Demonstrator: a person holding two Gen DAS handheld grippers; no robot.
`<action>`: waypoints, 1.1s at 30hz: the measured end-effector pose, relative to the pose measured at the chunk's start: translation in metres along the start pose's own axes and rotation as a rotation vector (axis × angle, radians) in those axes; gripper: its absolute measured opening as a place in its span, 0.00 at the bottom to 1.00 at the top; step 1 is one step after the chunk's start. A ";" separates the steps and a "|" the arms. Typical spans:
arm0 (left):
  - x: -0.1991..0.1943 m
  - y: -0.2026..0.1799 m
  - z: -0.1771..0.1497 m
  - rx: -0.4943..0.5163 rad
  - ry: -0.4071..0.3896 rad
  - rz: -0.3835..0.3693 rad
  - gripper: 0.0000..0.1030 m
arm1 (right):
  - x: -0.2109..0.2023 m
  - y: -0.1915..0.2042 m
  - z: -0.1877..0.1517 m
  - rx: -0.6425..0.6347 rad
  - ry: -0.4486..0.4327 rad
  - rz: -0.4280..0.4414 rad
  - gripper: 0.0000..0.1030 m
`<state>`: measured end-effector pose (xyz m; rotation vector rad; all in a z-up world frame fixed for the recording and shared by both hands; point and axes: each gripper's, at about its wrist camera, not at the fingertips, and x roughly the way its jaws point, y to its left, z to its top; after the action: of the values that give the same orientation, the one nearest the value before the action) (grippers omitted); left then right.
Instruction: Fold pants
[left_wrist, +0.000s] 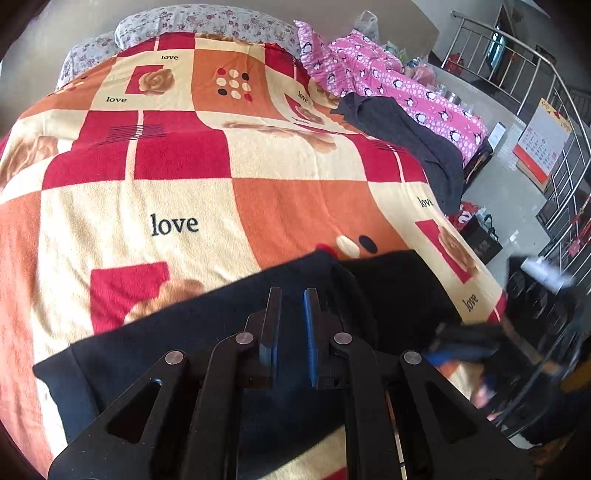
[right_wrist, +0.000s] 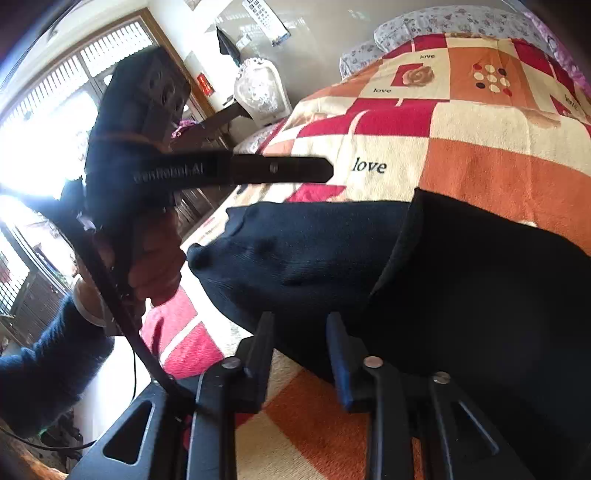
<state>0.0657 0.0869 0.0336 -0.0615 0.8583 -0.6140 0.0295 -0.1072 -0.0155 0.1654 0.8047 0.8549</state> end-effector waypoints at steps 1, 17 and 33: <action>-0.001 -0.001 -0.003 0.002 0.001 -0.002 0.10 | -0.022 0.000 0.000 0.002 -0.050 -0.002 0.55; 0.071 -0.047 -0.024 -0.098 0.121 0.073 0.41 | -0.083 -0.128 -0.034 0.349 -0.097 -0.220 0.64; 0.053 -0.046 -0.039 -0.145 0.055 0.131 0.12 | -0.070 -0.086 -0.032 0.209 -0.035 -0.469 0.52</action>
<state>0.0414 0.0278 -0.0157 -0.1193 0.9516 -0.4315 0.0331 -0.2207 -0.0359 0.1664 0.8551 0.3251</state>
